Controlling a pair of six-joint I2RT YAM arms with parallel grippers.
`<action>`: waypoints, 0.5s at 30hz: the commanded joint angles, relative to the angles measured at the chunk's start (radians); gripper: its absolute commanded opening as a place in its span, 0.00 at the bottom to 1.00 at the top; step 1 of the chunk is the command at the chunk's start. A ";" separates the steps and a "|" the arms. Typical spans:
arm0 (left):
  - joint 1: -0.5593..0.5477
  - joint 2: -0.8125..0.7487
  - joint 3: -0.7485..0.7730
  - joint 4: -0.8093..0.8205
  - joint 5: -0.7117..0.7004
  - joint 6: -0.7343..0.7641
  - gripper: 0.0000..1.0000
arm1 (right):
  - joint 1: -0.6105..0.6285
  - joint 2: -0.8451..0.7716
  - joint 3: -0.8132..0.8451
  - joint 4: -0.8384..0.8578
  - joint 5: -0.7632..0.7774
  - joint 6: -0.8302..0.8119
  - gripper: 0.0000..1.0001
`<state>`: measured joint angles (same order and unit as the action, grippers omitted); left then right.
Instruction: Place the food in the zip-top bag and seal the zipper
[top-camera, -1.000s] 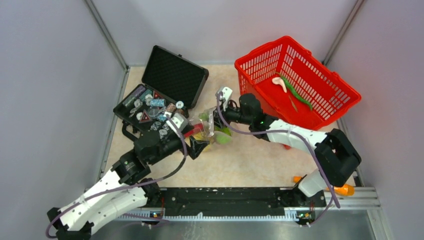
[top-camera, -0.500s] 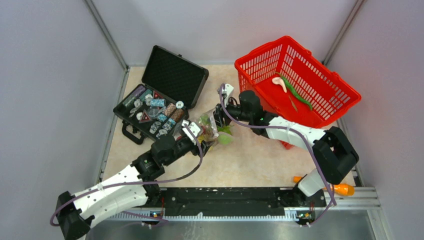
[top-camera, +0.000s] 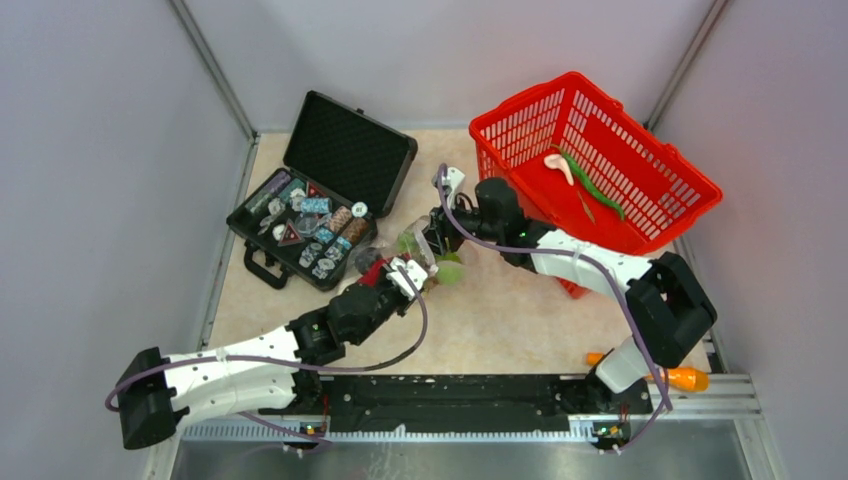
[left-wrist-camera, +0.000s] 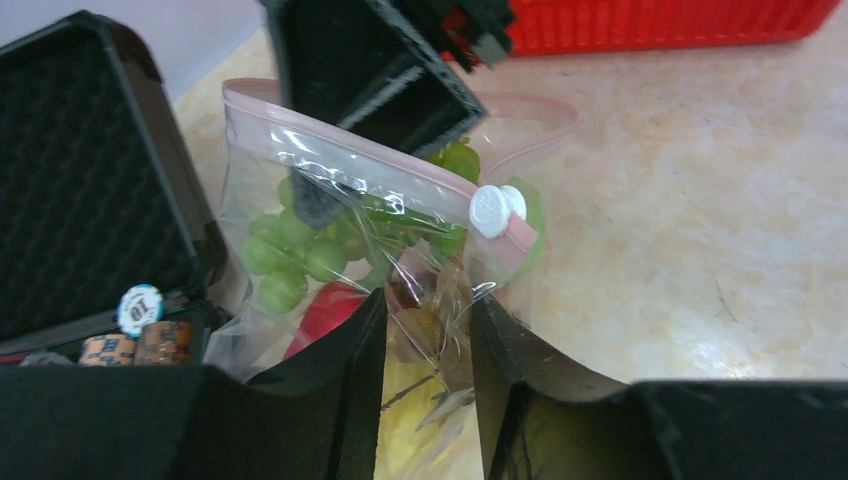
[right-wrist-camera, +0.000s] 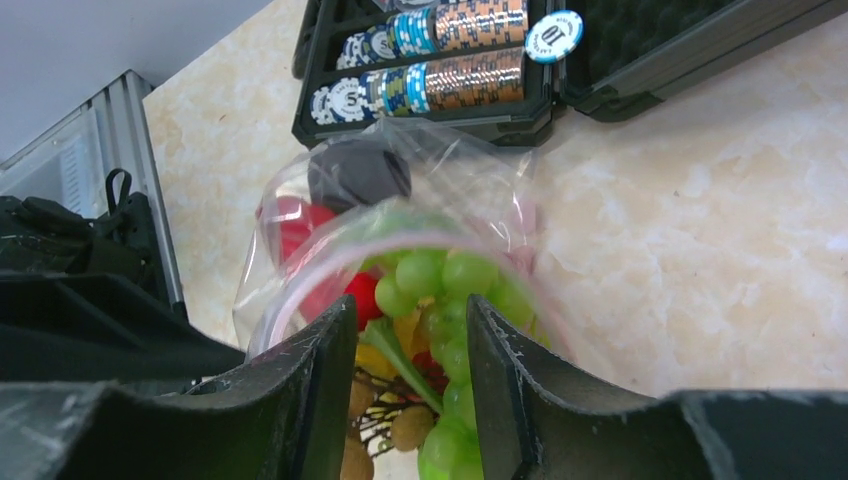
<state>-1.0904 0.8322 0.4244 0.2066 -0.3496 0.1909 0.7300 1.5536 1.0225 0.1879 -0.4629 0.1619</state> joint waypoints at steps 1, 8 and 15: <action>-0.002 -0.006 0.006 0.093 -0.163 0.007 0.34 | -0.011 -0.044 0.046 -0.037 -0.001 0.013 0.44; -0.002 0.001 0.002 0.074 -0.142 -0.033 0.32 | -0.018 -0.148 0.045 -0.185 0.191 0.111 0.45; -0.003 -0.007 -0.004 0.076 -0.143 -0.053 0.33 | -0.029 -0.325 -0.013 -0.294 0.367 0.211 0.59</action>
<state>-1.0916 0.8322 0.4240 0.2390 -0.4656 0.1581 0.7147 1.3342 1.0210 -0.0383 -0.2371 0.2863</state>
